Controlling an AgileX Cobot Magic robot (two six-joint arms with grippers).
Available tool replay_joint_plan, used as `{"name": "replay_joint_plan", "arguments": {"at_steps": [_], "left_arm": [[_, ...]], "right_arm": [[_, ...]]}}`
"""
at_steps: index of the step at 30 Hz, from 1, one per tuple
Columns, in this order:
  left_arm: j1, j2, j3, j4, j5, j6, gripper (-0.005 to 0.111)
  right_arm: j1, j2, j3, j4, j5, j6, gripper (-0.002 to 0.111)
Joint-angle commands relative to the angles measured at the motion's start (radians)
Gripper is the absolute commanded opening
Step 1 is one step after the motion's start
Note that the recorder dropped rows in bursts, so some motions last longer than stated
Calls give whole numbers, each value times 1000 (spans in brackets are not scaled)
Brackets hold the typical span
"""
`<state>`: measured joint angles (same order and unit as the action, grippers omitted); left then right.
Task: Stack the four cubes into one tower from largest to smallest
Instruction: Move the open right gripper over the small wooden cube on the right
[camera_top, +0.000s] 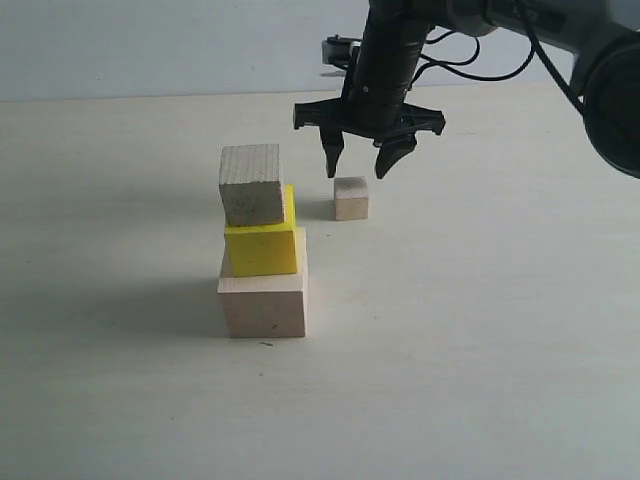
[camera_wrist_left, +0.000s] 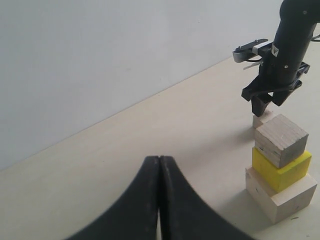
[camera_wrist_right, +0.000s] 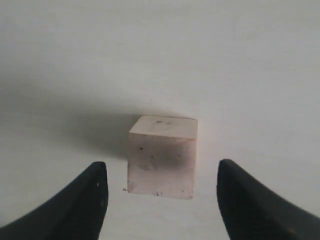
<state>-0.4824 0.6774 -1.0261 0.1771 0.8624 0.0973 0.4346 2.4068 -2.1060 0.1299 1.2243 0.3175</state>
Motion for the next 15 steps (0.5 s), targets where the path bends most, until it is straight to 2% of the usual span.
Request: {"name": "replay_joint_plan", "arguments": {"at_steps": [1, 15], "left_arm": [[-5, -3, 5, -10, -20, -1, 0], [-5, -3, 5, -14, -20, -1, 0]], "right_arm": [[1, 26, -7, 0, -3, 1, 61], [1, 35, -7, 14, -55, 1, 61]]}}
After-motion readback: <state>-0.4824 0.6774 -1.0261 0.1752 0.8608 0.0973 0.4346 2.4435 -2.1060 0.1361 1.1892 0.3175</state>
